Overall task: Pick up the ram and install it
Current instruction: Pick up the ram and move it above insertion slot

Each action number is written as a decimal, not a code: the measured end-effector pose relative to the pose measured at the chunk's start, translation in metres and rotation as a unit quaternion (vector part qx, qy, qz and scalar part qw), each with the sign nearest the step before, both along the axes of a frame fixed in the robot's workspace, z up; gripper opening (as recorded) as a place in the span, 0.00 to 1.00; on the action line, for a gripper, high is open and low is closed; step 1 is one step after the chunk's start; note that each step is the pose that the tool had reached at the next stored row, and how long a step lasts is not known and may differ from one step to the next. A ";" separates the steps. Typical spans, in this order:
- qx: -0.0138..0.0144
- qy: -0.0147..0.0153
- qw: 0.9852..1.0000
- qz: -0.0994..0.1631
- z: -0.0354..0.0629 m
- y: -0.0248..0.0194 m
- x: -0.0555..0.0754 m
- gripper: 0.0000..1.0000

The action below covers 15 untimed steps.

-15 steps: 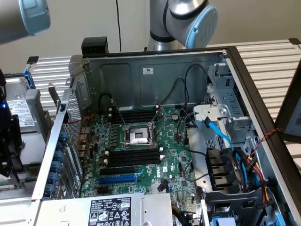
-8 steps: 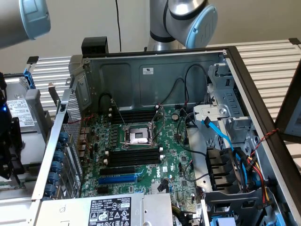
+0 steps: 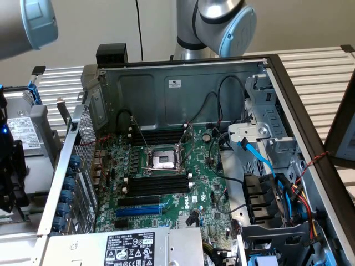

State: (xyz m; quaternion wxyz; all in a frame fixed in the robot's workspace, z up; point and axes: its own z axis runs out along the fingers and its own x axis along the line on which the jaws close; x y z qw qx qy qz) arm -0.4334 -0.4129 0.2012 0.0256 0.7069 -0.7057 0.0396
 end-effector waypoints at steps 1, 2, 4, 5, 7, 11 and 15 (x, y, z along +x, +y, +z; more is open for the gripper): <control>0.000 0.000 1.000 0.000 -0.0001 0.0000 0.000 0.36; 0.000 0.000 1.000 0.000 -0.0002 -0.0001 0.000 0.36; 0.000 0.000 1.000 0.000 -0.0006 -0.0001 0.000 0.36; 0.000 0.000 1.000 0.000 -0.0006 -0.0001 0.000 0.36; 0.000 0.000 1.000 0.000 -0.0007 -0.0002 0.000 0.36; 0.000 0.001 1.000 0.000 -0.0007 -0.0003 0.000 0.36; 0.000 0.003 1.000 -0.002 -0.0010 -0.0006 0.000 0.28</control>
